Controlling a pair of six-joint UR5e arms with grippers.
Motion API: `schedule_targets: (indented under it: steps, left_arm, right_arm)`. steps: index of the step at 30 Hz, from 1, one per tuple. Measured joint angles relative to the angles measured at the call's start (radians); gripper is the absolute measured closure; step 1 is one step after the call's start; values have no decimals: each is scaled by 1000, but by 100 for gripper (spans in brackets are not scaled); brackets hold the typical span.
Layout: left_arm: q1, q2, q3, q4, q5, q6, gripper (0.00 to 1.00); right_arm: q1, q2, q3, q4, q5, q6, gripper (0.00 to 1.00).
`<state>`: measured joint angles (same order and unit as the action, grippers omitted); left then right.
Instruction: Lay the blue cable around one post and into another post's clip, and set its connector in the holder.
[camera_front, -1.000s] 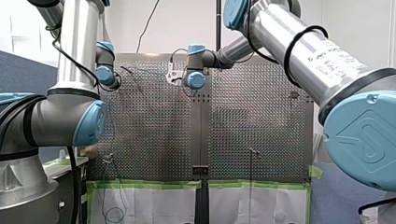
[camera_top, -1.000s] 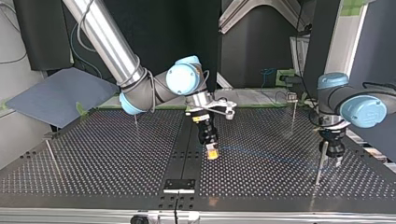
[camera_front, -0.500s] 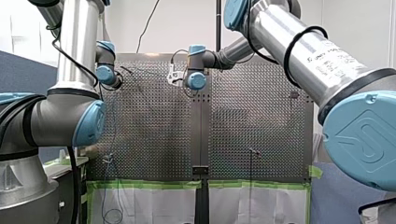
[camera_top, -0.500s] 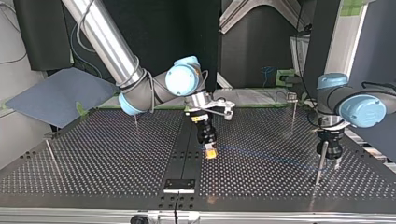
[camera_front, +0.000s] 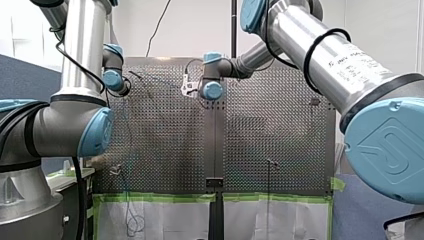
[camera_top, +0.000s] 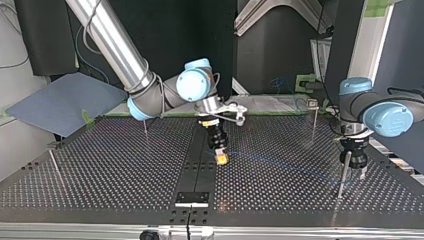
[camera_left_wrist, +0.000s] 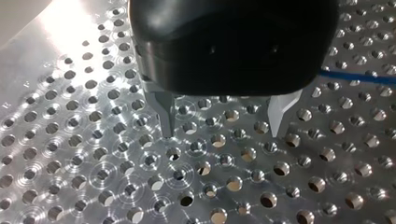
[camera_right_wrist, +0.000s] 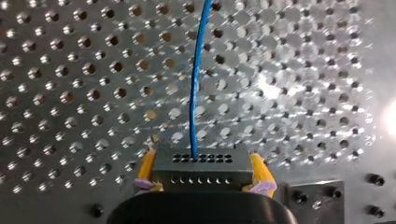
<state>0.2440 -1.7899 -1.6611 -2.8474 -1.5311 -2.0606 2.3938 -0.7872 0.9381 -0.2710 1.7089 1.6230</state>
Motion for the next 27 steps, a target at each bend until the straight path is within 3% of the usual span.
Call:
schedule_targets:
  steps: [6,14,20,27]
  left_arm:
    - [0,-1,-1,10,20,-21,0]
    - [-1,-1,-1,27,36,-96,0]
    - [-3,-1,-19,35,72,-147,0]
    - [-1,0,-34,49,40,-193,0]
  right_arm:
    - [-1,0,56,-39,27,2,82]
    - [-3,-1,129,-110,55,-3,82]
    - [-7,-1,178,-155,87,-7,82]
    - [-14,-1,245,-218,144,-6,82]
